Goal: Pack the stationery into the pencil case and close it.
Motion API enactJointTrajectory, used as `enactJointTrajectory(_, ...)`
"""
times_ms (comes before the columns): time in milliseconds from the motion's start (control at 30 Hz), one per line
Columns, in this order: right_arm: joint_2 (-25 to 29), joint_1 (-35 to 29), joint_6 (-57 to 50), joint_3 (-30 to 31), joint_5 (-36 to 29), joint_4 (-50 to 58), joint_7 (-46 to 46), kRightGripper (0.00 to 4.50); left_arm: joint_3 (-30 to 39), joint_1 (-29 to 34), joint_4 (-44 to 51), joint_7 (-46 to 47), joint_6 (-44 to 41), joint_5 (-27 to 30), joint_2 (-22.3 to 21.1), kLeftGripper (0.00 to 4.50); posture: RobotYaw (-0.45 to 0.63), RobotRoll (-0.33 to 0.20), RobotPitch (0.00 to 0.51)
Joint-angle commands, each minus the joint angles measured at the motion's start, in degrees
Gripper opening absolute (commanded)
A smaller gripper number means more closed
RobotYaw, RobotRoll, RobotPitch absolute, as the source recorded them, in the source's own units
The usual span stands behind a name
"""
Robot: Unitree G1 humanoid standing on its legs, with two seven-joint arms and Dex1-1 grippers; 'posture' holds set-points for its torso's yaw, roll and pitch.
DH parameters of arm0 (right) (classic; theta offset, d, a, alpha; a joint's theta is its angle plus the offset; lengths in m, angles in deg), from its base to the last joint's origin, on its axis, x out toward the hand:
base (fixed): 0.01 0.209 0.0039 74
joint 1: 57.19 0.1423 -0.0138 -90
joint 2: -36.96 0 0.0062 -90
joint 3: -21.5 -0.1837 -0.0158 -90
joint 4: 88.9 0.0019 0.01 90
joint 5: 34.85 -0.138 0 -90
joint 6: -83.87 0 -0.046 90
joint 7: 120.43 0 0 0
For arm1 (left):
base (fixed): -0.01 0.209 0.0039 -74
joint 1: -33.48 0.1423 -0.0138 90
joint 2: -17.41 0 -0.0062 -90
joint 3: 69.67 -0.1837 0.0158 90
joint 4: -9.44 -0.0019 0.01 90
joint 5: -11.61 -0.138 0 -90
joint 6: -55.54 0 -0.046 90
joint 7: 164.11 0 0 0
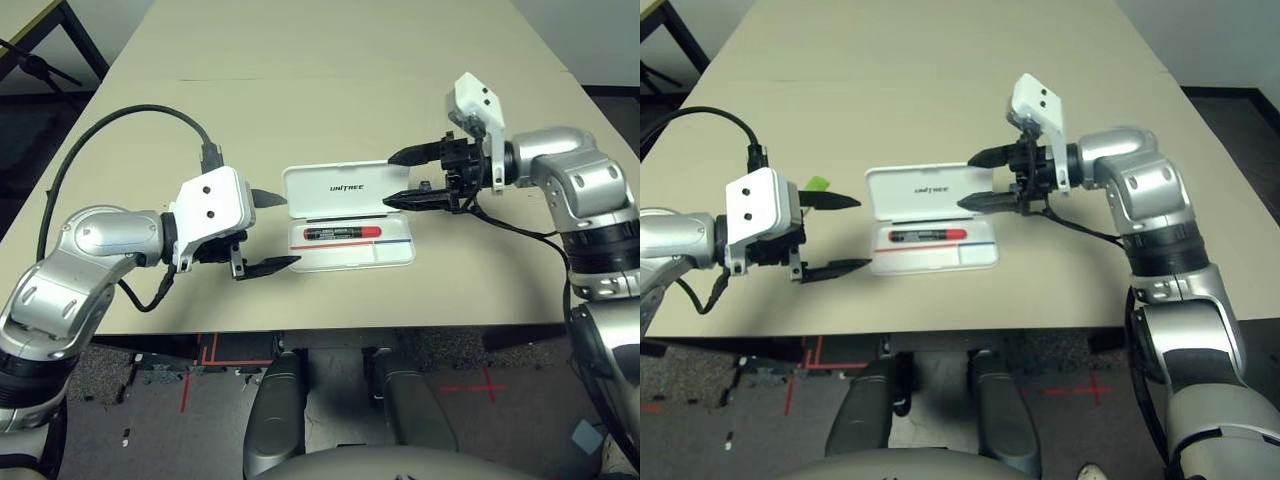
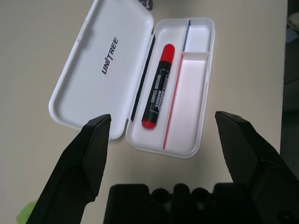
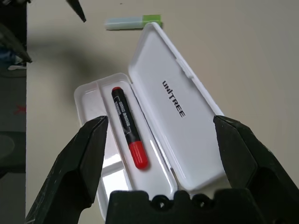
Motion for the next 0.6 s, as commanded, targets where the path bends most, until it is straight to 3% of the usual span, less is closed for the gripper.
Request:
enactJointTrajectory(33, 2.2, -1.6, -4.8, -2.7, -3.7, 6.2, -2.6, 4.46, 1.1, 0.7, 1.0, 1.5, -2.4, 0.9, 0.1, 4.50, 0.10, 0.000, 0.183)
enactJointTrajectory(600, 9.1, -4.3, -10.1, -0.2, -11.3, 13.6, -2.9, 4.46, 1.4, -3.5, -3.5, 12.1, -13.6, 0.3, 3.1, 4.50, 0.09, 0.000, 0.191)
